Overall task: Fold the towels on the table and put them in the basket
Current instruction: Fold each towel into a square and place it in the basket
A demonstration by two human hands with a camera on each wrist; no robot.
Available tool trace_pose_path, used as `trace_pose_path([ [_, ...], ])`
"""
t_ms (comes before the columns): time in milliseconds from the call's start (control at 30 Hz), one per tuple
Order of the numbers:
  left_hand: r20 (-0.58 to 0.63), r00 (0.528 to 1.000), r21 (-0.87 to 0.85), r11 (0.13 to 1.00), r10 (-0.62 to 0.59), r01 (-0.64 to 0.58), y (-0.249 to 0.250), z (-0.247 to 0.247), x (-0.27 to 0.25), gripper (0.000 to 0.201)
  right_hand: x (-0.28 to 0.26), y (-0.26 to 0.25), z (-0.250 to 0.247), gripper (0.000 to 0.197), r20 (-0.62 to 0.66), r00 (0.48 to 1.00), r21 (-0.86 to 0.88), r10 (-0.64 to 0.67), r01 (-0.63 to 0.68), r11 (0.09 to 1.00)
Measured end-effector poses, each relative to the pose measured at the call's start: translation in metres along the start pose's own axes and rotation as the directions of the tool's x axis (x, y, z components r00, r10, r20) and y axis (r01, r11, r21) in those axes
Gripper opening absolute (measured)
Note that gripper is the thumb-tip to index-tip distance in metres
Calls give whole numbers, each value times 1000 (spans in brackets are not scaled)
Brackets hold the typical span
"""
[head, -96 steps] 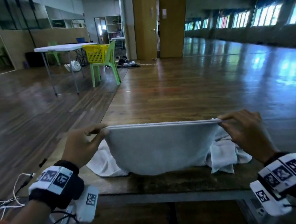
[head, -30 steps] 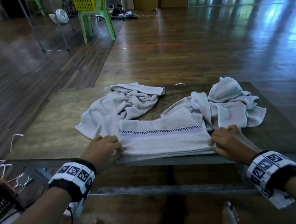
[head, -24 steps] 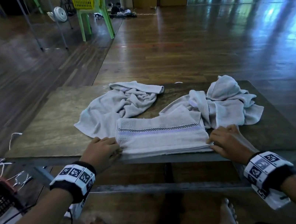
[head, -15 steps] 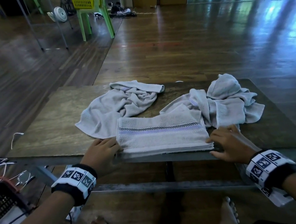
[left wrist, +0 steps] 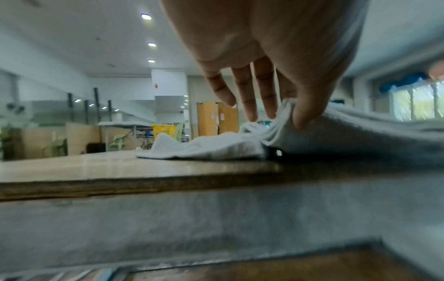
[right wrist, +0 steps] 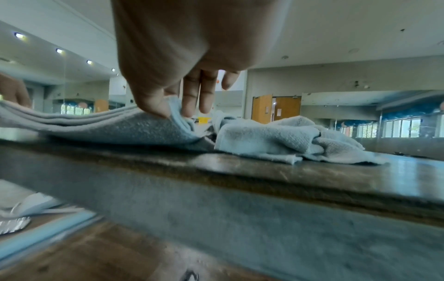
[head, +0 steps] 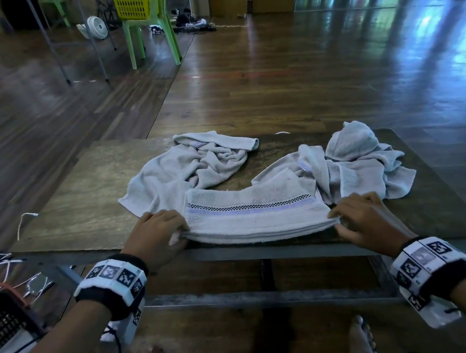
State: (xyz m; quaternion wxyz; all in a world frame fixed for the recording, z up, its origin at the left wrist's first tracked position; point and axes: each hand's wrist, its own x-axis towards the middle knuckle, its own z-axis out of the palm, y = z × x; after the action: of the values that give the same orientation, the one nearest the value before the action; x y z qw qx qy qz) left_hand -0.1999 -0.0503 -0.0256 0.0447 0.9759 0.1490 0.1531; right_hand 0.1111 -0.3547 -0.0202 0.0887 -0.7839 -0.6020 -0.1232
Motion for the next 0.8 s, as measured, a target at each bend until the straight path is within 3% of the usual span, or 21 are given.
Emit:
trace_pose_path([
  [67, -50, 997, -203, 978, -63, 51, 2, -19, 6, 16, 6, 2, -14, 16, -89, 995, 86, 45, -38, 996],
  [167, -143, 980, -410, 909, -140, 70, 6, -53, 12, 14, 17, 2, -38, 25, -244, 964, 265, 103, -36, 963],
  [233, -140, 972, -495, 863, -189, 96, 9, -72, 16, 16, 23, 1, -54, 23, -321, 928, 373, 187, -58, 926],
  [300, -88, 972, -581, 804, -216, 127, 7, -82, 18, 5, 27, -1, -64, 23, -346, 904, 463, 251, -68, 884],
  [367, -11, 974, -615, 770, -227, 172, 2, -82, 21, 21, 35, -5, -68, 27, -264, 923, 560, 280, -90, 824],
  [467, 149, 956, -521, 802, -252, 292, -4, -65, 27, 14, 48, -2, -51, 22, -28, 943, 582, 332, -254, 773],
  [600, 237, 924, -364, 855, -299, 370, -12, -30, 37, 5, 62, 7, -9, 3, 206, 901, 275, 383, -429, 861],
  [667, 217, 921, -326, 866, -322, 380, -18, -16, 43, 8, 70, 2, -1, 8, 204, 892, 161, 403, -436, 885],
  [800, 174, 899, -252, 864, -403, 436, -28, -3, 53, 17, 80, -4, 2, 19, 152, 897, 102, 416, -432, 896],
])
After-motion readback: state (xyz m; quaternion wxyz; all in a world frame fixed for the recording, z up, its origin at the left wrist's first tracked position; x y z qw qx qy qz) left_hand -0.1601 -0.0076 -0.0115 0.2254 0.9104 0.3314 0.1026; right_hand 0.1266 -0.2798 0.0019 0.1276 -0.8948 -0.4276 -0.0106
